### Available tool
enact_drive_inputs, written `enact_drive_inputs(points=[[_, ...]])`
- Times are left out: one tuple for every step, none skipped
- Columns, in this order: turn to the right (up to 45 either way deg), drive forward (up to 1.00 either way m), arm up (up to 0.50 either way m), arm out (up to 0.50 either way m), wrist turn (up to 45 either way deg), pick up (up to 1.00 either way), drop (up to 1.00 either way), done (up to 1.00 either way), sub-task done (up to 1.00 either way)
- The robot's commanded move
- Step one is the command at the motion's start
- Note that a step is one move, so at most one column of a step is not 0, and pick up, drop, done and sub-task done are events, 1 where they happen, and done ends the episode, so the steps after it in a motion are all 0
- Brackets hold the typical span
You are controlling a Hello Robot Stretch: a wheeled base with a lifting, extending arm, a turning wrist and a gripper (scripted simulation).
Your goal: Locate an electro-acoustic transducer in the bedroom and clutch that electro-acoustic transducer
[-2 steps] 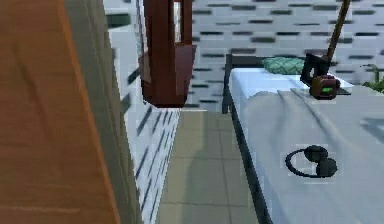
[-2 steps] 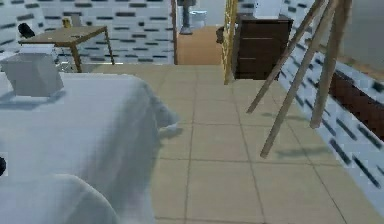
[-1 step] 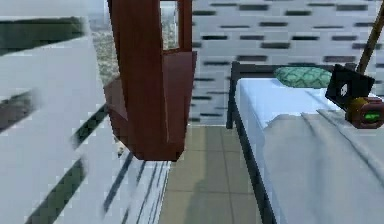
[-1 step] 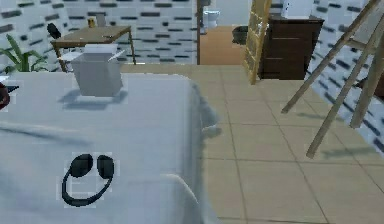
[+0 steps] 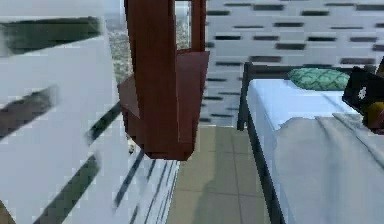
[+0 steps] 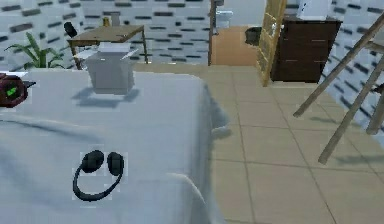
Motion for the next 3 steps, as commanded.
enact_drive_inputs(points=[[0.0, 0.4, 0.0, 0.0, 0.0, 0.0, 0.0, 0.0, 0.0], [0.0, 0.0, 0.5, 0.0, 0.0, 0.0, 0.0, 0.0, 0.0], [0.0, 0.0, 0.38, 0.0, 0.0, 0.0, 0.0, 0.0, 0.0]])
